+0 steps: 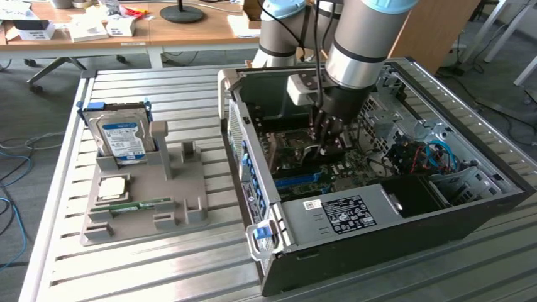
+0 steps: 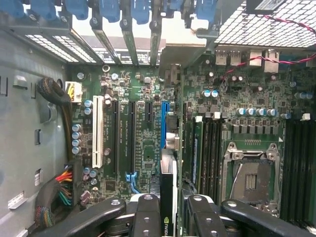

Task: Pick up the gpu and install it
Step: 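Insert the gpu into the slot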

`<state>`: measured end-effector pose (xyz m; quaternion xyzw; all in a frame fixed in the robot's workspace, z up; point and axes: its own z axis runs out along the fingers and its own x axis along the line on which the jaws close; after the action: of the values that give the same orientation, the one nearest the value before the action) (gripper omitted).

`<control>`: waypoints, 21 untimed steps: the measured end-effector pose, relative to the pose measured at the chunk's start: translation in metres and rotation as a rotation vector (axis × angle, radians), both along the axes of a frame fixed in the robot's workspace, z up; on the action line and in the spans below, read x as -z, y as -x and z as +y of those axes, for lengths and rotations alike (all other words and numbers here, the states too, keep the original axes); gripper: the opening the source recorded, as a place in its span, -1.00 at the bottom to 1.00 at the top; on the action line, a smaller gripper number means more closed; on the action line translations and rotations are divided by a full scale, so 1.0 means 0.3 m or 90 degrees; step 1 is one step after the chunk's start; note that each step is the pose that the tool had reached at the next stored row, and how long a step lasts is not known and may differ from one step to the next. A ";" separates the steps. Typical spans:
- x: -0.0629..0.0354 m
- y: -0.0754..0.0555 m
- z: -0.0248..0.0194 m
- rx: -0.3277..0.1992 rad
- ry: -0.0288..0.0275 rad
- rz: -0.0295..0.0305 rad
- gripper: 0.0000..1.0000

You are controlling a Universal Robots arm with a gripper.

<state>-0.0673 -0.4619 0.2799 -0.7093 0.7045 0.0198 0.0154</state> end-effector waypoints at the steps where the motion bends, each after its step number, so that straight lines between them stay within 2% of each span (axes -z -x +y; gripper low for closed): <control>1: 0.000 0.001 0.000 0.000 0.0000 0.0000 -0.47; 17: 0.000 0.010 0.000 0.000 0.0000 0.0000 -0.47; 21: 0.000 0.010 -0.006 0.000 0.0000 0.0000 -0.47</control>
<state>-0.0704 -0.4638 0.2799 -0.7093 0.7045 0.0199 0.0154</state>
